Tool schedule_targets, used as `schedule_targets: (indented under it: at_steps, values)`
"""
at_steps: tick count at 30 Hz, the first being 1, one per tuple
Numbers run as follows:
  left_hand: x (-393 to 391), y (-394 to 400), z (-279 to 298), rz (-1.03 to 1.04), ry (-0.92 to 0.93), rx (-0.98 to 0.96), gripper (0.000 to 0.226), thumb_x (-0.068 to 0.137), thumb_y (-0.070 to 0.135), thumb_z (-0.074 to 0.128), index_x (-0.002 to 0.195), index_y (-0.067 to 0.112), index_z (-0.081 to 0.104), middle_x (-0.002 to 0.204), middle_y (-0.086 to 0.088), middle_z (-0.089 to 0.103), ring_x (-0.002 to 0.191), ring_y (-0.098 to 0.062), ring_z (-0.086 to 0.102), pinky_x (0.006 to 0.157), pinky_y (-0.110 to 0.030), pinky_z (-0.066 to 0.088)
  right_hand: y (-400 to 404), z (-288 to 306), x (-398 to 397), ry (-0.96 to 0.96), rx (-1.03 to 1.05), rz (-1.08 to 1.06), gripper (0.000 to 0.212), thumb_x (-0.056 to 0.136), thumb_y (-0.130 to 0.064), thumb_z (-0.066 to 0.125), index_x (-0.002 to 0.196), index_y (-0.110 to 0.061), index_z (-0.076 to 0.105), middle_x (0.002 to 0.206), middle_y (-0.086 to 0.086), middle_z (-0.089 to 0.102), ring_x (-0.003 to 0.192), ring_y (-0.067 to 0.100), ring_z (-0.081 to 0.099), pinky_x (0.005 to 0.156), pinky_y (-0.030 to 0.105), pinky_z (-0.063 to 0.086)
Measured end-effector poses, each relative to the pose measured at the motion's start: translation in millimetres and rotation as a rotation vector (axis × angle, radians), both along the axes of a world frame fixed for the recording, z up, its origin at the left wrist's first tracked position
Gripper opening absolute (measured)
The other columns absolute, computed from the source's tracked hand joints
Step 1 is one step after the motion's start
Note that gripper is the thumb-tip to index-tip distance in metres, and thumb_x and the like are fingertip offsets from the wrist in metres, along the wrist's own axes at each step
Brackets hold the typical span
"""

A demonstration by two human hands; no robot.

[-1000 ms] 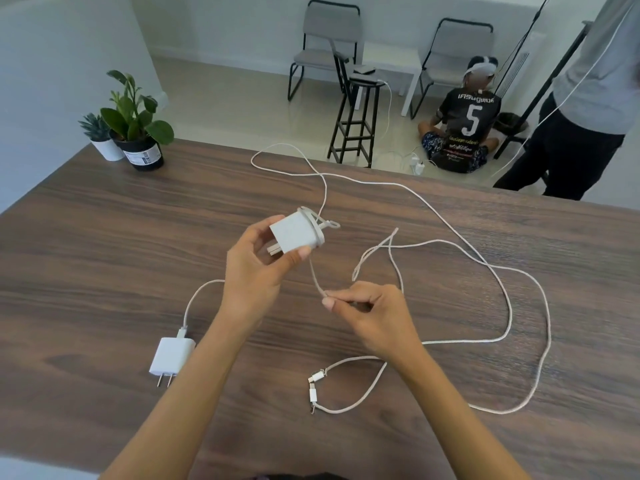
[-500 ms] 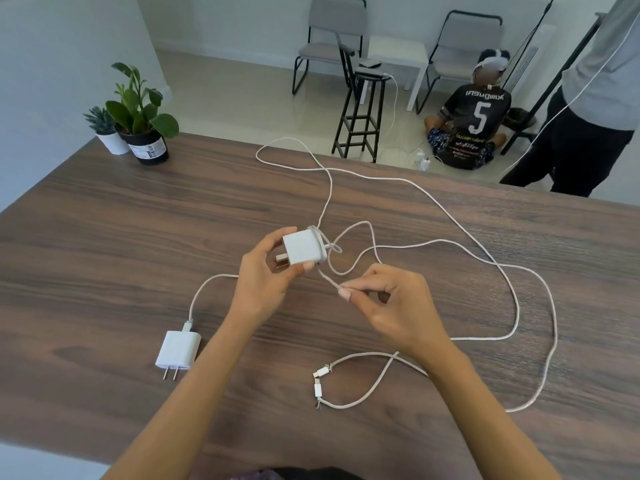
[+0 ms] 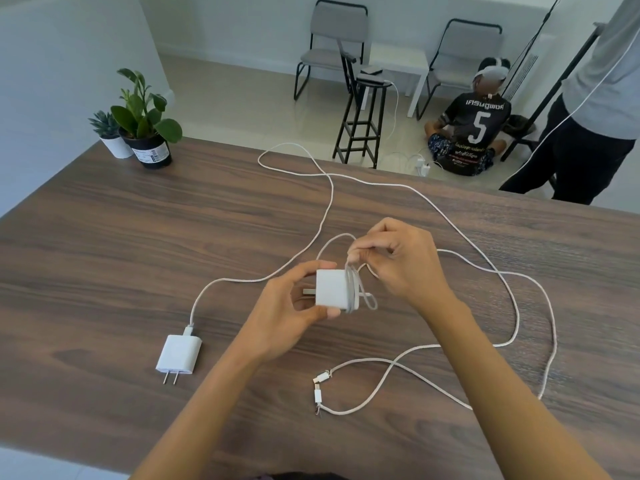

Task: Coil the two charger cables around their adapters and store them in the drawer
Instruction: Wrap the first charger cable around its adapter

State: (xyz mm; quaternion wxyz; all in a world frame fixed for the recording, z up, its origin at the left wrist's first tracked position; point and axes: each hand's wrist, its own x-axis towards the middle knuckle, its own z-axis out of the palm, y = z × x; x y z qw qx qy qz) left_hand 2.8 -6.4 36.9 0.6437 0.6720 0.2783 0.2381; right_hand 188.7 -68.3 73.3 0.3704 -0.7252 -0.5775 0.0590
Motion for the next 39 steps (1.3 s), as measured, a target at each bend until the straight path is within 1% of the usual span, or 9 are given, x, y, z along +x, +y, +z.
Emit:
schedule_targets:
  at_steps: [4,7,14,17,20,23,29,35,39]
  values:
    - [-8.7,-2.2,17.7,-0.052,-0.055,-0.048,0.055,0.07,-0.01,0.075,0.116,0.016,0.059,0.113,-0.003,0.067,0.101,-0.015,0.064,0.082,-0.022,0.052,4.4,-1.2,8.0,0.257,0.049,-0.009,0.022,0.074,-0.015,0.077,0.067,-0.036,0.073,0.067,-0.009,0.064,0.059,0.005,0.052,0.061,0.019,0.038]
    - [-13.6,-8.2,27.0,-0.107,-0.101,-0.064,0.055,0.068,-0.012,0.074,0.116,0.011,0.059,0.117,-0.003,0.065,0.104,-0.018,0.063,0.081,-0.02,0.051,7.3,-3.3,20.7,0.408,0.11,-0.024,0.017,0.071,-0.015,0.079,0.071,-0.031,0.074,0.066,-0.004,0.063,0.055,0.005,0.044,0.06,0.024,0.037]
    - [-14.4,-15.0,37.4,-0.132,-0.242,-0.076,0.056,0.064,0.012,0.077,0.117,0.018,0.06,0.12,0.001,0.064,0.111,-0.019,0.06,0.084,-0.024,0.05,6.1,-14.8,36.5,0.526,0.117,-0.07,0.011,0.076,-0.007,0.074,0.087,-0.004,0.074,0.075,0.002,0.068,0.06,-0.004,0.058,0.063,0.009,0.043]
    - [-14.8,-11.2,39.0,-0.125,-0.258,-0.069,0.057,0.067,0.015,0.073,0.122,0.015,0.056,0.123,0.001,0.063,0.114,-0.02,0.059,0.083,-0.024,0.051,2.2,-24.7,37.7,0.585,0.125,-0.119,0.01,0.079,-0.005,0.072,0.089,-0.004,0.074,0.08,0.001,0.071,0.067,-0.005,0.062,0.067,0.009,0.046]
    - [-13.9,-5.7,38.5,-0.061,-0.303,-0.09,0.06,0.066,0.017,0.075,0.122,0.015,0.055,0.119,0.003,0.065,0.106,-0.013,0.062,0.084,-0.027,0.053,-3.4,-34.3,37.5,0.581,0.115,-0.169,0.011,0.081,-0.004,0.07,0.09,-0.008,0.075,0.067,-0.015,0.068,0.06,-0.005,0.056,0.064,0.007,0.042]
    - [-13.3,0.2,38.6,0.03,-0.367,-0.128,0.067,0.061,0.036,0.086,0.12,0.019,0.059,0.121,0.003,0.064,0.109,-0.014,0.061,0.088,-0.032,0.053,-8.2,-41.0,33.1,0.586,0.121,-0.187,0.013,0.08,-0.001,0.07,0.092,-0.003,0.074,0.059,-0.019,0.063,0.055,-0.006,0.053,0.059,0.006,0.038]
    - [-4.4,0.6,43.6,0.049,-0.368,-0.113,0.068,0.061,0.042,0.083,0.12,0.02,0.059,0.121,0.003,0.064,0.113,-0.014,0.058,0.082,-0.025,0.052,-5.6,-57.9,10.5,0.61,0.036,-0.215,0.026,0.076,-0.014,0.077,0.072,-0.04,0.074,0.06,-0.02,0.065,0.057,-0.004,0.051,0.063,0.013,0.038]
    - [5.1,-4.5,41.4,0.057,-0.313,-0.071,0.06,0.068,0.007,0.077,0.123,0.01,0.053,0.113,0.003,0.066,0.099,-0.006,0.065,0.077,-0.016,0.05,-6.2,-74.0,-6.1,0.566,-0.119,-0.177,0.011,0.076,-0.023,0.077,0.081,-0.033,0.077,0.079,-0.013,0.074,0.079,0.001,0.066,0.08,0.029,0.051]
    - [9.5,6.2,37.9,0.25,-0.294,0.02,0.052,0.075,-0.002,0.072,0.122,0.008,0.053,0.11,0.007,0.065,0.096,-0.002,0.063,0.075,-0.016,0.05,-13.2,-79.0,-14.6,0.513,-0.111,-0.216,0.013,0.075,-0.027,0.077,0.074,-0.04,0.074,0.071,-0.017,0.07,0.077,0.001,0.064,0.074,0.022,0.045]
